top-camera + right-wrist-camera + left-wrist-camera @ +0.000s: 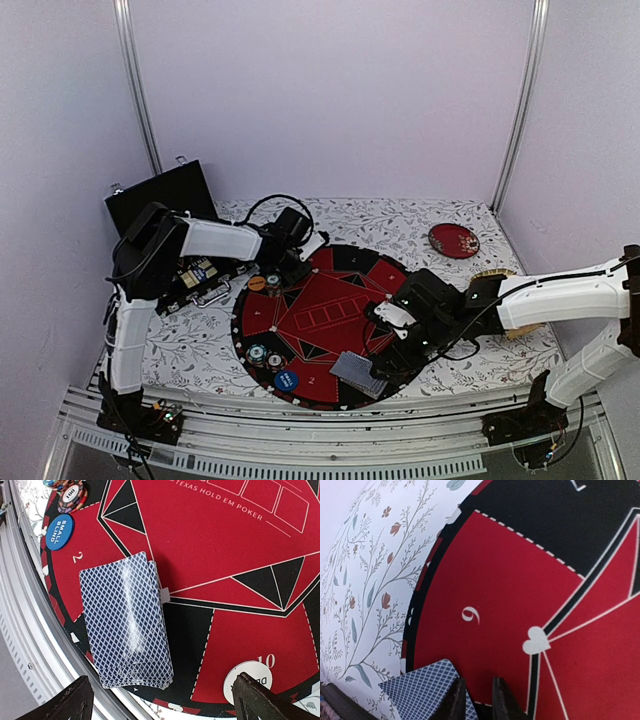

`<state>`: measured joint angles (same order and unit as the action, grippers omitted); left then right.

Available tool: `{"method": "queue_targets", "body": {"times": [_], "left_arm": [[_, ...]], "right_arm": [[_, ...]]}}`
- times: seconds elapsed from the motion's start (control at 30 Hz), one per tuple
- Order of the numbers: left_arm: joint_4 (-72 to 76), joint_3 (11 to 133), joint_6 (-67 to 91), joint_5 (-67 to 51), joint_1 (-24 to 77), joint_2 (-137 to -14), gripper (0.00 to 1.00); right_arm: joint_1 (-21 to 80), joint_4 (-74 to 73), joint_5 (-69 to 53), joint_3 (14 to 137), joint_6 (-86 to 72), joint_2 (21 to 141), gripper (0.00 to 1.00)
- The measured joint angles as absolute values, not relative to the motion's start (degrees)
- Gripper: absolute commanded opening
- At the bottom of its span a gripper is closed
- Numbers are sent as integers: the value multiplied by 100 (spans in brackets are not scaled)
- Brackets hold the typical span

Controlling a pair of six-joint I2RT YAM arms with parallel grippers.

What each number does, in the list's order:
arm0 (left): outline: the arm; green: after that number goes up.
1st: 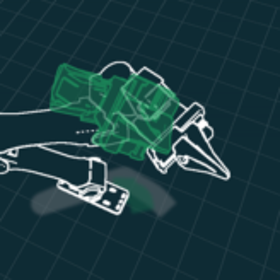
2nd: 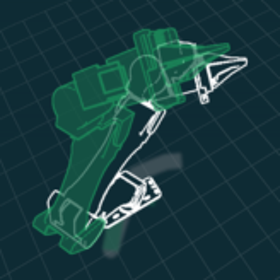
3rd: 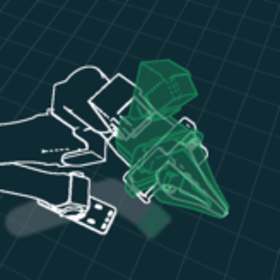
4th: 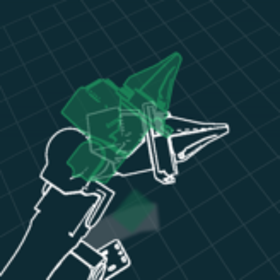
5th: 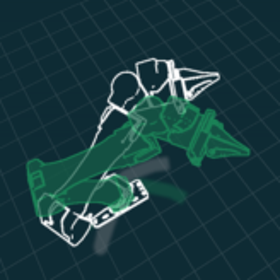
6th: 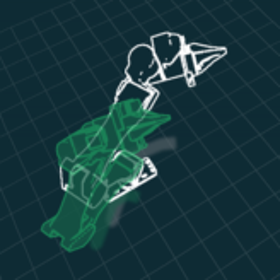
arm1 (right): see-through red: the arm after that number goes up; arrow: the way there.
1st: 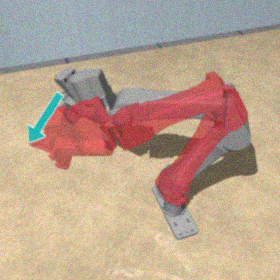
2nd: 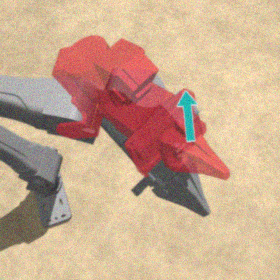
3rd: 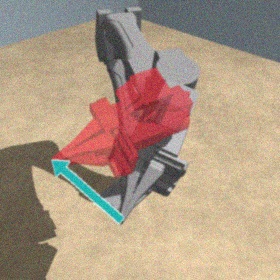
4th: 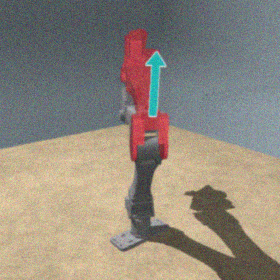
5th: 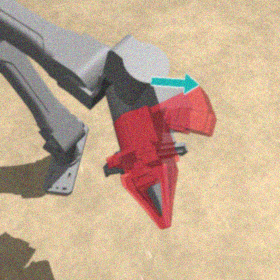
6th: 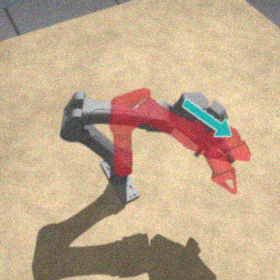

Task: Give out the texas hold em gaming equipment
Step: Adjust the poker card in the big blind area, then pick up the face-down deck piles from position 1.

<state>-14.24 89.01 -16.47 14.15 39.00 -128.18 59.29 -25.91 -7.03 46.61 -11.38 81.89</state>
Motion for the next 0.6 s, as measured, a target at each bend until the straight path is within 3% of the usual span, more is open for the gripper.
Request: {"method": "queue_targets", "body": {"times": [0.27,0.47,0.6], "left_arm": [[-1522,8399,-1081,823,3972,-11714,43],[-1343,7743,-292,49,4034,-10145,52],[-1302,7260,222,-425,4075,-9791,60]], "right_arm": [[5979,-2661,-784,4856,-1041,8646,99],[6108,-2670,-781,5033,-895,8831,99],[6206,-2663,-764,5225,-775,9091,99]]}}
